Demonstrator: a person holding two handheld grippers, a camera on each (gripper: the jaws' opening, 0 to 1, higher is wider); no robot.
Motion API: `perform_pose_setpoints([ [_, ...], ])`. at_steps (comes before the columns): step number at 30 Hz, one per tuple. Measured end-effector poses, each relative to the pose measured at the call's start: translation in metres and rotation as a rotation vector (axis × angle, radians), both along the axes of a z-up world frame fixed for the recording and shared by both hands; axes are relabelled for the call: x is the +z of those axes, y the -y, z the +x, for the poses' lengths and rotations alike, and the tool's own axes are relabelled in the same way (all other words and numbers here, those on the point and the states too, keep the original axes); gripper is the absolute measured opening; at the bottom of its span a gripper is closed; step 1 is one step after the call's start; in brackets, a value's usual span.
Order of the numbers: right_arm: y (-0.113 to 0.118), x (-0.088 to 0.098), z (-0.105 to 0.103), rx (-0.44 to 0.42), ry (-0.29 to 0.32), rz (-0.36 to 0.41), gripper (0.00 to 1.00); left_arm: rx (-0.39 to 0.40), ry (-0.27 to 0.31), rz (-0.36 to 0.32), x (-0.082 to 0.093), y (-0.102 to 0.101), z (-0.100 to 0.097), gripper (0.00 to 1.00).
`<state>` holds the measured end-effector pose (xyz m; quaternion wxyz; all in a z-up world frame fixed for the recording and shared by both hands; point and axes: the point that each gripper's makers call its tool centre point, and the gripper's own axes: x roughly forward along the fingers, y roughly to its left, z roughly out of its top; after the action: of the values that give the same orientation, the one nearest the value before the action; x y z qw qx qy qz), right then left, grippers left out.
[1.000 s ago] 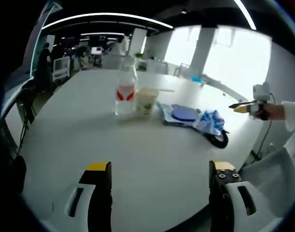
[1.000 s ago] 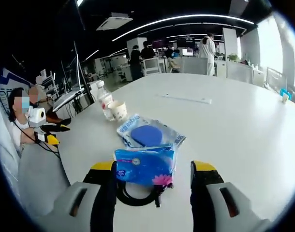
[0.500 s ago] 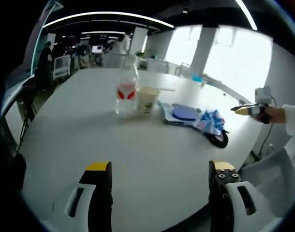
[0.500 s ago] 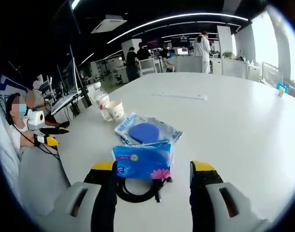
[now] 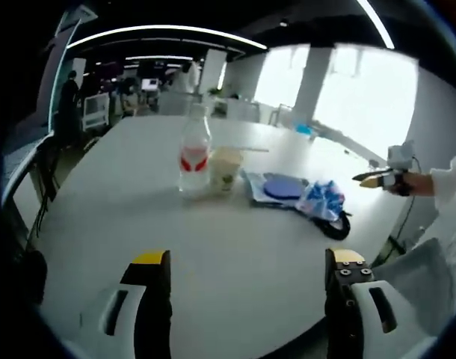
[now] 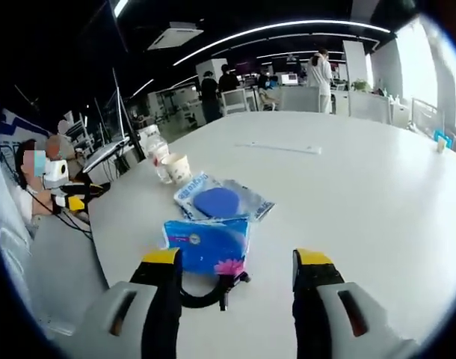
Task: Arrange the tabletop items into an orderly group along one side of the table until the central work area is clear of visible clutter.
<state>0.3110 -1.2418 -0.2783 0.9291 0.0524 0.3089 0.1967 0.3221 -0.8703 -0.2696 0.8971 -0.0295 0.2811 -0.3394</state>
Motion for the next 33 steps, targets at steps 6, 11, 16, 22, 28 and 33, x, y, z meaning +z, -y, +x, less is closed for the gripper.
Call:
perform_pose_setpoints([
  [6, 0.019, 0.013, 0.012, 0.044, 0.043, 0.027, 0.57, -0.010, 0.002, 0.005, 0.002, 0.036, 0.000, 0.80],
  [11, 0.031, 0.006, 0.012, 0.037, 0.022, 0.053, 0.55, 0.018, -0.002, -0.042, 0.011, 0.067, -0.001, 0.80],
  [16, 0.037, 0.008, 0.013, 0.050, 0.030, 0.060, 0.55, -0.016, -0.006, -0.017, 0.008, 0.085, -0.006, 0.80],
  [22, 0.044, 0.003, 0.012, 0.080, 0.023, 0.046, 0.54, -0.004, -0.019, -0.018, 0.008, 0.098, 0.002, 0.78],
  [28, 0.038, 0.001, 0.015, 0.098, 0.022, 0.056, 0.53, -0.027, -0.029, -0.011, 0.002, 0.117, 0.008, 0.78],
  [33, 0.026, -0.002, 0.019, 0.126, 0.014, 0.060, 0.52, -0.023, -0.037, -0.043, 0.005, 0.133, 0.006, 0.78],
])
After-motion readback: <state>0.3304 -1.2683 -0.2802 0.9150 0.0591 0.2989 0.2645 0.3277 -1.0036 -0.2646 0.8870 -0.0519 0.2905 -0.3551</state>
